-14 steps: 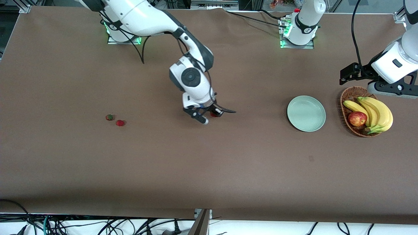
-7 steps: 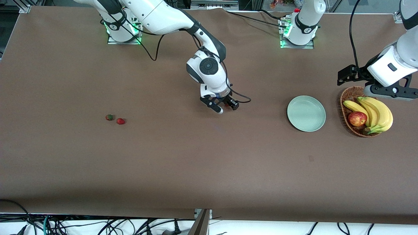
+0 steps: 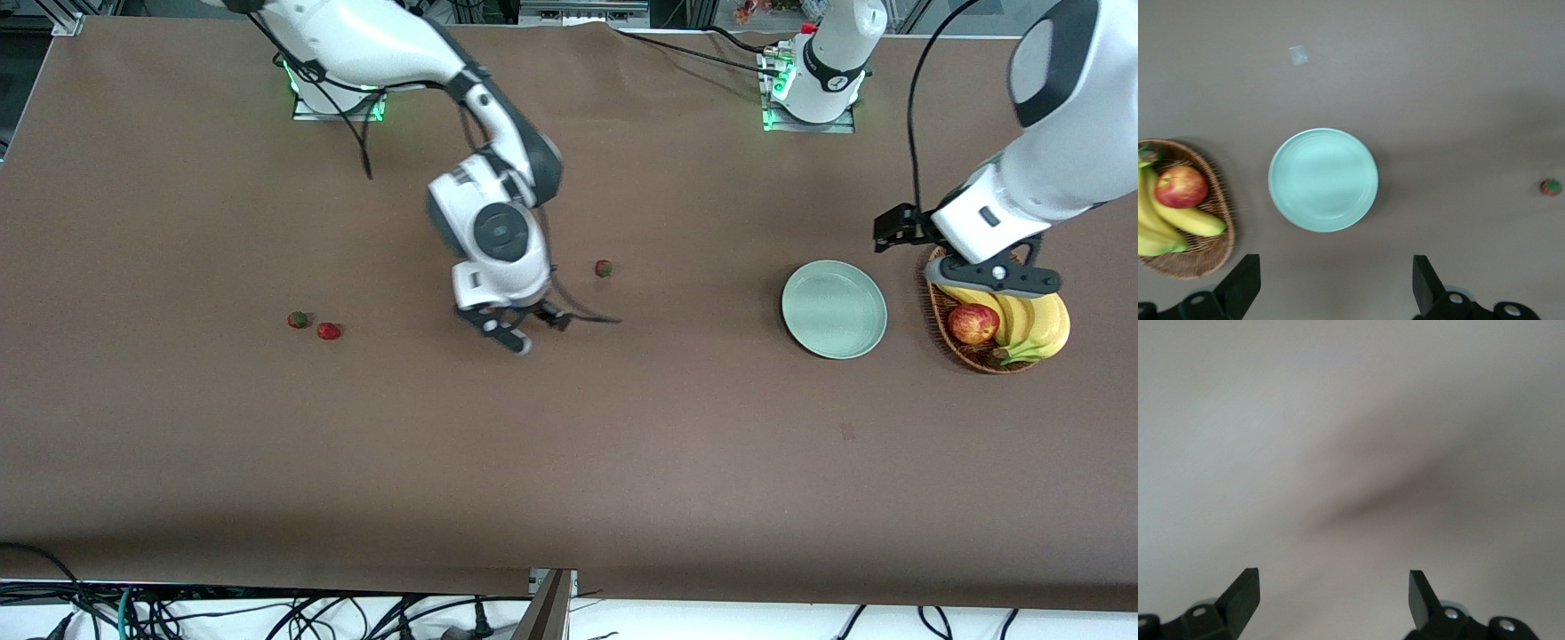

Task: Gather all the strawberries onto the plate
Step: 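Reach the left gripper to the strawberry while the right gripper returns, then grasp the strawberry with the left gripper while the right gripper grasps another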

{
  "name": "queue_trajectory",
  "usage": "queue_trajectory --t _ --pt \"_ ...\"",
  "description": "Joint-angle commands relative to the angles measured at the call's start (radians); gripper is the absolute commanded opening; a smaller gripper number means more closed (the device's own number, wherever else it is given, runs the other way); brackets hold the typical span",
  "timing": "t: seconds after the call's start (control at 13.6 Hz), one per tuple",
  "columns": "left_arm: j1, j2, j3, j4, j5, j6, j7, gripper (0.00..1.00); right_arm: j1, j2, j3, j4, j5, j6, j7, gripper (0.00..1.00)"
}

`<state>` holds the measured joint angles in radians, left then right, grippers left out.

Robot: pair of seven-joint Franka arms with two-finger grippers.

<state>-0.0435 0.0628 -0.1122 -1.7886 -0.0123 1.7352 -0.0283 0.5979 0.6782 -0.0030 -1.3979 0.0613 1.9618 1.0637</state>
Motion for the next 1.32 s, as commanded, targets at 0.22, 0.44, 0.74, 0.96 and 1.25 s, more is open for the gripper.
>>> queue_trajectory --t 0.22,0.44,0.74,0.96,1.25 --pt "-0.015 0.096 -0.281 -0.127 -0.009 0.268 -0.446 1.0 -0.096 -0.077 -0.153 -0.116 0.006 -0.13 -0.464 0.98" --pt "-0.1 0.227 -0.359 -0.141 0.058 0.444 -0.713 1.0 -0.096 -0.094 -0.262 -0.223 0.006 -0.1 -0.66 0.95" --pt "-0.214 0.395 -0.359 -0.13 0.256 0.601 -1.037 1.0 -0.139 -0.088 -0.302 -0.32 0.008 0.041 -0.773 0.95" --pt "-0.249 0.485 -0.359 -0.132 0.352 0.673 -1.162 1.0 -0.173 -0.088 -0.301 -0.377 0.015 0.1 -0.832 0.91" --pt "-0.294 0.535 -0.359 -0.132 0.397 0.705 -1.3 1.0 -0.173 -0.085 -0.301 -0.42 0.069 0.155 -0.838 0.83"
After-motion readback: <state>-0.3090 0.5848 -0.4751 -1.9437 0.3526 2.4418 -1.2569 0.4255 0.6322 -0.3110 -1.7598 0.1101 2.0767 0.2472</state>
